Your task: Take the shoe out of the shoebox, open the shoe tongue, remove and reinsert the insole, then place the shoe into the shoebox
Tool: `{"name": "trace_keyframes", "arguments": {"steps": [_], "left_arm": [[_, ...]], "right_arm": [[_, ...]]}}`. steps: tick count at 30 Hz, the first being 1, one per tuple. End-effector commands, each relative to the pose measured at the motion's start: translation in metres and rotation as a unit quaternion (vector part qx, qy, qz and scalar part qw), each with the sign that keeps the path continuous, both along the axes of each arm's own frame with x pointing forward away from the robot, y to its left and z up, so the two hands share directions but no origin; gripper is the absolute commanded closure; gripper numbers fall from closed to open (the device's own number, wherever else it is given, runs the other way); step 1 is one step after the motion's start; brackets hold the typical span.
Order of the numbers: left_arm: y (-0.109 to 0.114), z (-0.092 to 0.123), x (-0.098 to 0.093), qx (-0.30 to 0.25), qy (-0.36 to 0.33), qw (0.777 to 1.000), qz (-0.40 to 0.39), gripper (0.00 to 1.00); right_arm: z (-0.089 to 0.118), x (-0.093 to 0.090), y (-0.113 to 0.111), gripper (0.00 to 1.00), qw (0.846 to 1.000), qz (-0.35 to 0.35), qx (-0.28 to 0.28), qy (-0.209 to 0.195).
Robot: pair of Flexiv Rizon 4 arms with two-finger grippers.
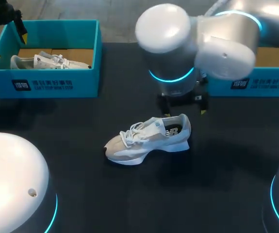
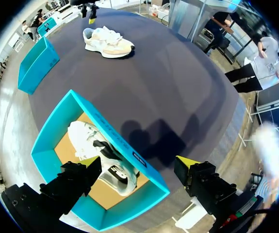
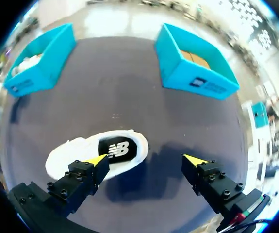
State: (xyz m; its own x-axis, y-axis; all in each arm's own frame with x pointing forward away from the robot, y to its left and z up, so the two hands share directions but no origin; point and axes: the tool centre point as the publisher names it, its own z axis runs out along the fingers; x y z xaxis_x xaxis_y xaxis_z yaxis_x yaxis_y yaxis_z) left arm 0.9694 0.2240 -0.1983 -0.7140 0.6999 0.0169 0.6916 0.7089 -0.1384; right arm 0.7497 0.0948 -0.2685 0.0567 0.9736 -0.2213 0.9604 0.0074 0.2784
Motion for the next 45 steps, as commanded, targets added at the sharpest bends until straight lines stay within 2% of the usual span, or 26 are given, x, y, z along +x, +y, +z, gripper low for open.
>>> {"name": "trace_keyframes", "arguments": {"steps": [1, 3, 4, 31, 32, 33, 37, 45], "left_arm": [[0.0, 0.0, -0.001, 0.001, -0.001, 1.0, 0.0, 0.0], [0.0, 0.0, -0.001, 0.001, -0.001, 1.0, 0.0, 0.0], [0.0, 0.0, -0.001, 0.001, -0.001, 1.0, 0.0, 0.0], [0.0, 0.0, -0.001, 0.001, -0.001, 1.0, 0.0, 0.0], [0.0, 0.0, -0.001, 0.001, -0.001, 1.0, 0.0, 0.0], [0.0, 0.0, -0.001, 0.001, -0.001, 1.0, 0.0, 0.0], [0.0, 0.0, -0.001, 0.001, -0.001, 1.0, 0.0, 0.0], [0.0, 0.0, -0.001, 0.001, -0.001, 1.0, 0.0, 0.0]], "right_arm": [[0.022, -0.013, -0.016, 0.0, 0.973, 0.214, 0.082, -0.02], [0.026, -0.016, -0.018, 0.0, 0.958, 0.279, 0.073, -0.007], [0.027, -0.017, -0.021, 0.0, 0.955, 0.294, 0.052, 0.003], [0.027, -0.017, -0.021, 0.0, 0.955, 0.294, 0.052, 0.003], [0.029, -0.013, -0.023, 0.0, 0.941, 0.337, 0.036, -0.004], [0.03, -0.011, -0.024, 0.0, 0.932, 0.362, 0.035, -0.009], [0.036, 0.001, -0.036, 0.0, 0.875, 0.482, 0.035, -0.026], [0.042, 0.015, -0.058, 0.0, 0.781, 0.623, 0.02, -0.04]]}}
